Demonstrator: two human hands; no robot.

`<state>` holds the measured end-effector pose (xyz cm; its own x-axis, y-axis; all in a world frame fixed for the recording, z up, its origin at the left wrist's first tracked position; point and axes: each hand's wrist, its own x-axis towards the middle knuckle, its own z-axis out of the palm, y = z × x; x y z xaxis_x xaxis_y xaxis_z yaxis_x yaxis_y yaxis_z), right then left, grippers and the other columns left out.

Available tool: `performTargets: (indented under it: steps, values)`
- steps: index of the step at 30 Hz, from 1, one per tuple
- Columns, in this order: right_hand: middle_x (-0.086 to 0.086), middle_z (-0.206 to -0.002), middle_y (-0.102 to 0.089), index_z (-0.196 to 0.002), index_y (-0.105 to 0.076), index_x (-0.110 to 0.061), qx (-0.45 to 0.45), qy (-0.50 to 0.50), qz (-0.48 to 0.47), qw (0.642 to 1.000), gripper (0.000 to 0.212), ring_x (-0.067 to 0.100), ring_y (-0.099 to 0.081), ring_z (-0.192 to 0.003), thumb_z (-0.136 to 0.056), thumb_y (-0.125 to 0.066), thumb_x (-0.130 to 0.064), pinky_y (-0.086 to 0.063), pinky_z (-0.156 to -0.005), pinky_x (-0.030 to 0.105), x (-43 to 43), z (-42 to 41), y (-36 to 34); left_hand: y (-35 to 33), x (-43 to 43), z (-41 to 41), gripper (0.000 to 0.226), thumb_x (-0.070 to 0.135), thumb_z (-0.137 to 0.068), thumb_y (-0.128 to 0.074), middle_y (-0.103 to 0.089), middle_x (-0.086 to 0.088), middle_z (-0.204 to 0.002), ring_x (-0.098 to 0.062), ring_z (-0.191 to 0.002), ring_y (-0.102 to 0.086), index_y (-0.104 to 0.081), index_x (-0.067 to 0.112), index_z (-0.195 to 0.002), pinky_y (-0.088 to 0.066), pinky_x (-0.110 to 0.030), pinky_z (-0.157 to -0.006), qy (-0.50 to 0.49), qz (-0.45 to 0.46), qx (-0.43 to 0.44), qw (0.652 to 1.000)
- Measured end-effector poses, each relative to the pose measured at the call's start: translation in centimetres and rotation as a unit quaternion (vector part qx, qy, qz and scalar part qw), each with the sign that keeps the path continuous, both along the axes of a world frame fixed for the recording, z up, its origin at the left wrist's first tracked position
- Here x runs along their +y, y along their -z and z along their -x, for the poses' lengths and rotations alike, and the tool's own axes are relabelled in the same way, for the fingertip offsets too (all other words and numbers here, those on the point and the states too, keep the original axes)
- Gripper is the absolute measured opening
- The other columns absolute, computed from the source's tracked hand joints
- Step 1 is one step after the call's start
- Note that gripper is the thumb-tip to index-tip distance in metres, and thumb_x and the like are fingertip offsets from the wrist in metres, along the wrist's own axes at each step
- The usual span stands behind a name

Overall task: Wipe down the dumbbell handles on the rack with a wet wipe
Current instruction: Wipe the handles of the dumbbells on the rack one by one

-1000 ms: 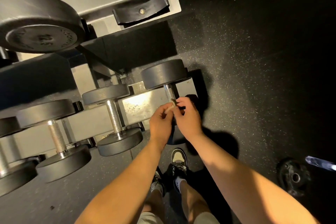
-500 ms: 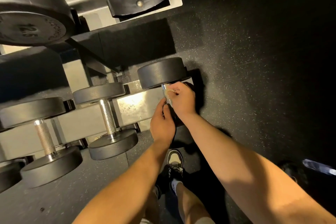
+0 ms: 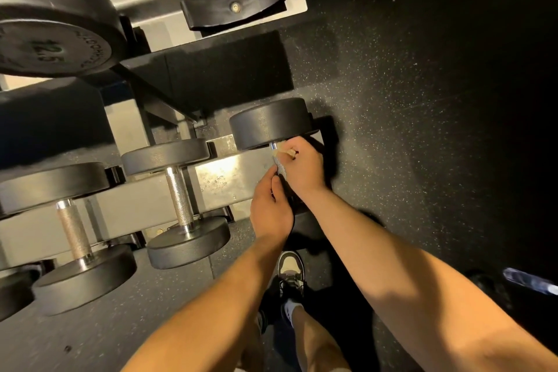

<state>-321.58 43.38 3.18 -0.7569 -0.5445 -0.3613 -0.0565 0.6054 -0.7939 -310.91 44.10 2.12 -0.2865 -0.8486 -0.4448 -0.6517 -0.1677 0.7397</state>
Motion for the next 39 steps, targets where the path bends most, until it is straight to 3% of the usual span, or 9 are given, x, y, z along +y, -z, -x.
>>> performTargets:
  steps: [6, 13, 16, 21, 23, 30, 32, 36, 39]
  values:
    - [0.003, -0.085, -0.073, -0.079, -0.069, -0.019, 0.001, -0.079, -0.119, 0.99, 0.014, 0.023, -0.067, -0.081, -0.084, -0.07, -0.006, -0.058, -0.075, 0.037, 4.0, -0.7, 0.7, -0.1, 0.1, -0.2, 0.038, 0.033, -0.11, -0.033, -0.057, 0.005, -0.141, -0.011, -0.125, -0.052, -0.055, 0.031, -0.141, -0.031, -0.018, -0.096, 0.0, -0.002, 0.008, 1.0]
    - [0.002, -0.081, -0.07, -0.089, -0.072, -0.011, -0.008, -0.036, -0.034, 0.999, 0.012, 0.014, -0.062, -0.073, -0.095, -0.064, -0.017, -0.044, -0.059, 0.012, 2.7, -0.6, -0.3, -0.3, 0.2, -0.6, 0.036, 0.028, -0.109, -0.034, -0.061, 0.007, -0.13, -0.005, -0.112, -0.052, -0.064, 0.029, -0.129, -0.039, -0.024, -0.097, -0.017, -0.035, 0.031, 0.999]
    - [0.005, -0.082, -0.069, -0.08, -0.065, -0.012, -0.004, -0.046, -0.066, 0.997, 0.014, 0.023, -0.065, -0.078, -0.094, -0.062, -0.015, -0.048, -0.062, 0.025, 2.4, -0.7, 0.4, 0.0, 1.2, -1.9, 0.034, 0.027, -0.108, -0.036, -0.066, 0.009, -0.121, -0.009, -0.114, -0.058, -0.068, 0.033, -0.12, -0.044, -0.029, -0.1, -0.021, -0.063, 0.051, 0.997]
    - [0.011, -0.097, -0.073, -0.087, -0.072, -0.016, 0.001, -0.118, -0.183, 0.976, 0.003, 0.029, -0.068, -0.092, -0.085, -0.075, -0.016, -0.056, -0.083, 0.036, 4.7, -1.2, 0.6, -1.2, 2.3, -2.6, 0.033, 0.028, -0.11, -0.037, -0.061, 0.015, -0.127, 0.005, -0.112, -0.054, -0.061, 0.029, -0.132, -0.035, -0.007, -0.095, -0.037, -0.076, 0.066, 0.994]
    - [0.009, -0.094, -0.072, -0.075, -0.067, -0.024, 0.004, -0.115, -0.207, 0.972, 0.02, 0.029, -0.068, -0.09, -0.083, -0.07, -0.006, -0.057, -0.082, 0.037, 5.0, -1.2, 0.1, -1.4, 2.0, -2.4, 0.035, 0.031, -0.109, -0.038, -0.063, 0.011, -0.131, -0.004, -0.12, -0.055, -0.056, 0.03, -0.139, -0.036, -0.015, -0.096, -0.061, -0.108, 0.077, 0.989]
    - [-0.006, -0.09, -0.069, -0.093, -0.068, -0.026, -0.056, -0.058, 0.006, 0.997, 0.023, 0.011, -0.066, -0.086, -0.094, -0.061, -0.005, -0.054, -0.077, 0.025, 6.1, -3.3, -1.5, -2.1, -0.2, -1.5, 0.027, 0.026, -0.106, -0.05, -0.069, 0.008, -0.122, -0.006, -0.114, -0.063, -0.067, 0.025, -0.127, -0.05, -0.031, -0.103, 0.001, -0.101, 0.147, 0.984]
    - [-0.006, -0.094, -0.07, -0.101, -0.071, -0.025, -0.06, -0.057, 0.027, 0.996, 0.024, 0.011, -0.066, -0.089, -0.097, -0.056, -0.006, -0.054, -0.08, 0.025, 5.8, -3.3, -1.7, -2.2, -1.3, -1.2, 0.023, 0.022, -0.103, -0.056, -0.073, 0.005, -0.113, -0.009, -0.106, -0.067, -0.072, 0.021, -0.12, -0.054, -0.034, -0.099, 0.007, -0.092, 0.148, 0.985]
    - [-0.003, -0.107, -0.071, -0.113, -0.07, -0.022, -0.032, -0.039, 0.036, 0.998, 0.025, 0.014, -0.065, -0.097, -0.101, -0.05, -0.012, -0.054, -0.088, 0.032, 5.2, -3.0, -1.2, -2.3, -3.7, -0.1, 0.018, 0.014, -0.099, -0.062, -0.075, 0.006, -0.101, 0.006, -0.087, -0.065, -0.076, 0.017, -0.111, -0.053, -0.016, -0.083, -0.053, -0.031, 0.142, 0.988]
    - [0.001, -0.104, -0.071, -0.111, -0.069, -0.022, 0.05, -0.005, 0.013, 0.999, 0.022, 0.023, -0.065, -0.094, -0.097, -0.054, -0.012, -0.055, -0.081, 0.045, 5.1, -3.5, 0.2, -1.3, -4.8, 1.5, 0.018, 0.014, -0.099, -0.063, -0.074, 0.005, -0.101, -0.002, -0.091, -0.068, -0.075, 0.015, -0.113, -0.056, -0.021, -0.086, -0.124, -0.014, 0.14, 0.982]
